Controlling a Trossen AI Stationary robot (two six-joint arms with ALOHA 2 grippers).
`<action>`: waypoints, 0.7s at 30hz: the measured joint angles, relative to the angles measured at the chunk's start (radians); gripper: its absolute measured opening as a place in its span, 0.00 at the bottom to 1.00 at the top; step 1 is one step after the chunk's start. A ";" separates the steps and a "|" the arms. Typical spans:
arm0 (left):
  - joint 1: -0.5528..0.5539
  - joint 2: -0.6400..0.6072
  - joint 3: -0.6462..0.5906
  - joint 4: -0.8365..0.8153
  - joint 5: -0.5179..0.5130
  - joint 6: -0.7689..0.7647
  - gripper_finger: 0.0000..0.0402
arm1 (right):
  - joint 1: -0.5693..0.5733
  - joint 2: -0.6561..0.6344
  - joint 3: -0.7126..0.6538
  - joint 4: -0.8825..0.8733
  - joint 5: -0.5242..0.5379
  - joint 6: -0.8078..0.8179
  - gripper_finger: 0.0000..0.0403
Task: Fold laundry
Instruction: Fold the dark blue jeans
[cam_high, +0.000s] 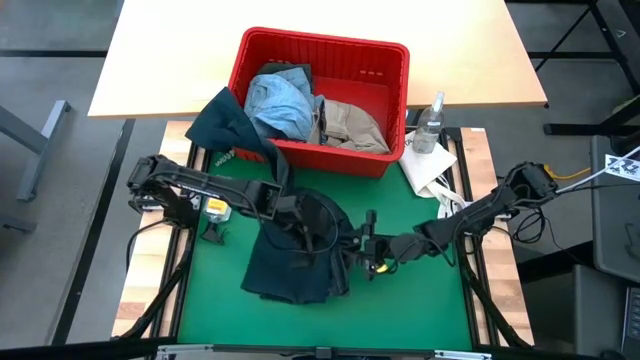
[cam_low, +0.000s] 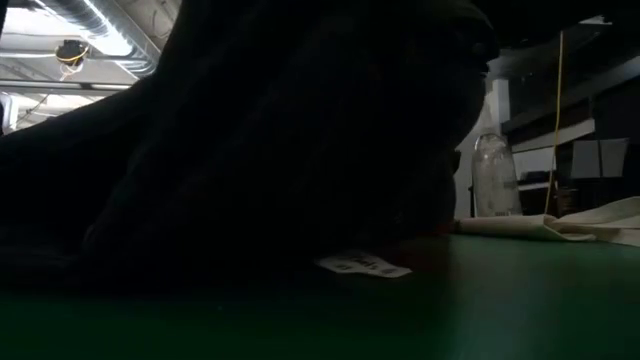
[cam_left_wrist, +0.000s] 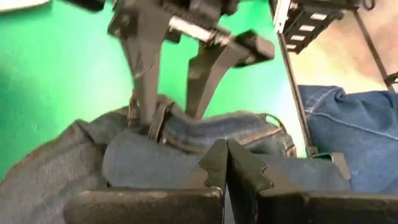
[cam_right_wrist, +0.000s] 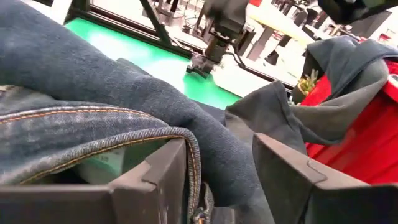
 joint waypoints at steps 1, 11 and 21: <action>-0.002 0.000 0.000 0.005 0.000 0.010 0.00 | -0.002 0.000 0.000 0.002 0.001 0.000 0.46; -0.029 0.009 0.000 0.018 -0.106 0.140 0.15 | -0.020 0.000 0.000 0.019 -0.015 0.000 0.46; -0.044 0.066 -0.001 0.126 -0.116 0.334 0.35 | -0.020 0.001 0.000 0.037 -0.015 0.000 0.46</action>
